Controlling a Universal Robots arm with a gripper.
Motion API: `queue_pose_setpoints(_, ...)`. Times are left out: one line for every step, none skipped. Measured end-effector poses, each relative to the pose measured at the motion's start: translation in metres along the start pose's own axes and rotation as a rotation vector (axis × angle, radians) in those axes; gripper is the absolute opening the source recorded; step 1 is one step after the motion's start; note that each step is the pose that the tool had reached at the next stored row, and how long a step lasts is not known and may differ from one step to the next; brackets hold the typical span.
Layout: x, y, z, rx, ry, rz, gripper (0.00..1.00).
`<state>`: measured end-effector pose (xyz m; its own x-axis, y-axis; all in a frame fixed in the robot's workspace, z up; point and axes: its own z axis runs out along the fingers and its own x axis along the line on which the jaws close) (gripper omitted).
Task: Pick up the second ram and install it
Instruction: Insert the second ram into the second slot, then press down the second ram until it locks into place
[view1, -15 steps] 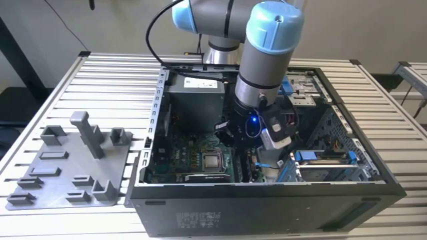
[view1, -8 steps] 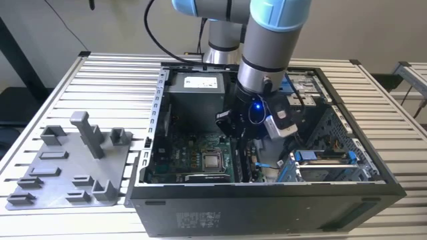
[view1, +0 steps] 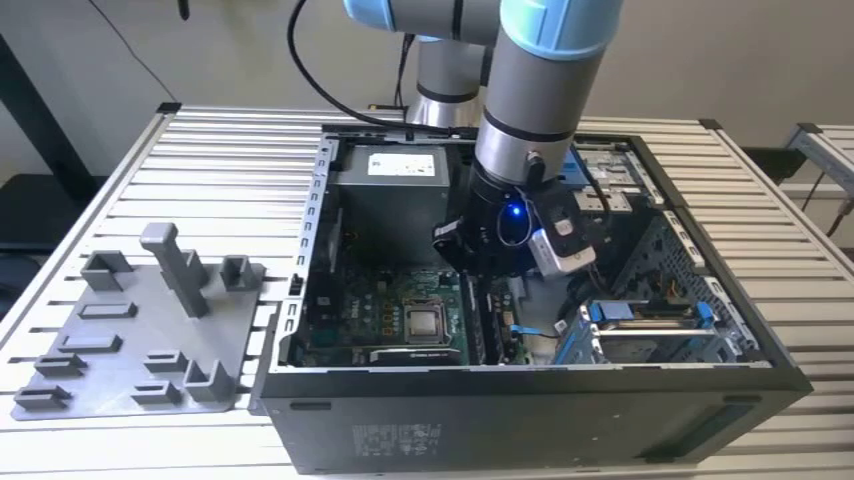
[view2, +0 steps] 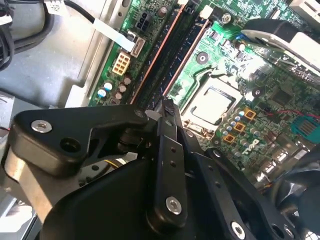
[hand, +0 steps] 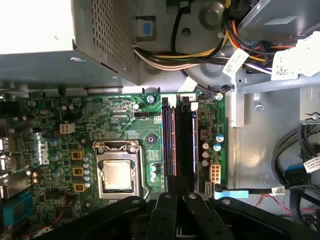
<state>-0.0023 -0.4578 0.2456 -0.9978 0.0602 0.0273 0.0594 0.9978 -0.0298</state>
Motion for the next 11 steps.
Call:
queue_pose_setpoints(0.0,0.0,0.0,0.0,0.0,0.0,0.11)
queue_pose_setpoints(0.0,0.0,0.0,0.0,-0.0001,0.0,0.11)
queue_pose_setpoints(0.0,0.0,0.0,0.0,-0.0001,0.0,0.11)
queue_pose_setpoints(0.0,0.0,0.0,0.0,-0.0002,0.0,0.11)
queue_pose_setpoints(0.0,0.0,0.0,0.0,-0.0001,0.0,0.11)
queue_pose_setpoints(0.0,0.0,0.0,0.0,-0.0005,0.0,0.11)
queue_pose_setpoints(0.0,0.0,0.0,-0.0001,-0.0007,0.0,0.11)
queue_pose_setpoints(0.0,0.0,0.0,0.0,-0.0007,0.0,0.11)
queue_pose_setpoints(0.0,0.0,0.0,-0.0001,-0.0008,0.0,0.11)
queue_pose_setpoints(0.0,0.0,0.0,-0.0001,-0.0008,0.0,0.11)
queue_pose_setpoints(0.0,0.0,0.0,-0.0001,-0.0008,0.0,0.11)
